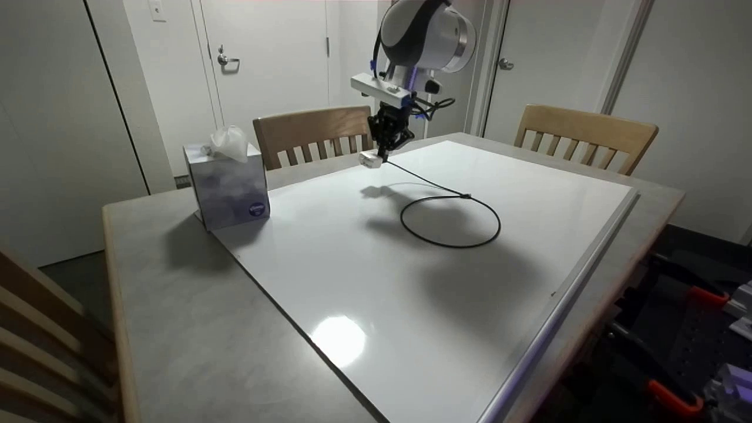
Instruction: Put the white charger in the center of the table
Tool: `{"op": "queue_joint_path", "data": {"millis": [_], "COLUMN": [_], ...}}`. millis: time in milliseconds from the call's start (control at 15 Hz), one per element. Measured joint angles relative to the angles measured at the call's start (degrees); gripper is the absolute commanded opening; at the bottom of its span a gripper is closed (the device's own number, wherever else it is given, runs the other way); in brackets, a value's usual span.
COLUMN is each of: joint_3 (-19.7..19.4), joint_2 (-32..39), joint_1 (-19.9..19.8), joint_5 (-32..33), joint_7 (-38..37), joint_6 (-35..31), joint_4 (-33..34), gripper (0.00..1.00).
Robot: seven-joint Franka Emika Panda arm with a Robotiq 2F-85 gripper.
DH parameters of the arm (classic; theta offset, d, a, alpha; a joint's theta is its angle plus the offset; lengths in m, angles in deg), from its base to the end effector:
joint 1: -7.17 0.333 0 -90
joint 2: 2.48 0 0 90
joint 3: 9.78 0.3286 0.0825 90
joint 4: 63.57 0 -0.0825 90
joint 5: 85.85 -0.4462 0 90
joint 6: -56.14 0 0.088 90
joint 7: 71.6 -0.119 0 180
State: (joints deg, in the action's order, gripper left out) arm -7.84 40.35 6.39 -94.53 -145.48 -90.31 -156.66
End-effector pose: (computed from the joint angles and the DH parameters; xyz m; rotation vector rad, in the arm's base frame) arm 0.7617 0.0115 0.1540 -2.2460 1.8899 -0.1085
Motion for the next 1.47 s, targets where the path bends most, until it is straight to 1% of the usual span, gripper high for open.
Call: {"op": "queue_joint_path", "data": {"millis": [200,400,467,533,600,800,867,1133,1200,1467], "joint_3": [-0.7,-3.2,-4.2,-5.0,-5.9,-8.3,-9.1,-12.9,-14.0,-17.2], "joint_2": [0.1,0.2,0.2,0.2,0.2,0.2,0.2,-0.8,-1.2,-3.9], "joint_1": [2.2,4.7,5.4,6.0,6.5,7.8,8.2,10.4,11.1,12.6], "joint_5": [0.4,0.6,0.7,0.9,1.3,2.7,3.5,8.1,9.2,12.8], "joint_7": [4.8,5.7,5.7,5.7,5.6,5.1,4.7,0.5,-1.2,-7.5], "joint_6": [2.8,2.6,2.5,2.3,2.2,2.0,2.0,2.1,2.1,3.1], "joint_4": [0.0,-0.1,-0.1,-0.1,0.0,0.5,0.9,1.9,2.0,2.0], "gripper": [0.02,0.02,0.2,0.33,0.38,0.62,0.68,0.95,0.99,1.0]}}
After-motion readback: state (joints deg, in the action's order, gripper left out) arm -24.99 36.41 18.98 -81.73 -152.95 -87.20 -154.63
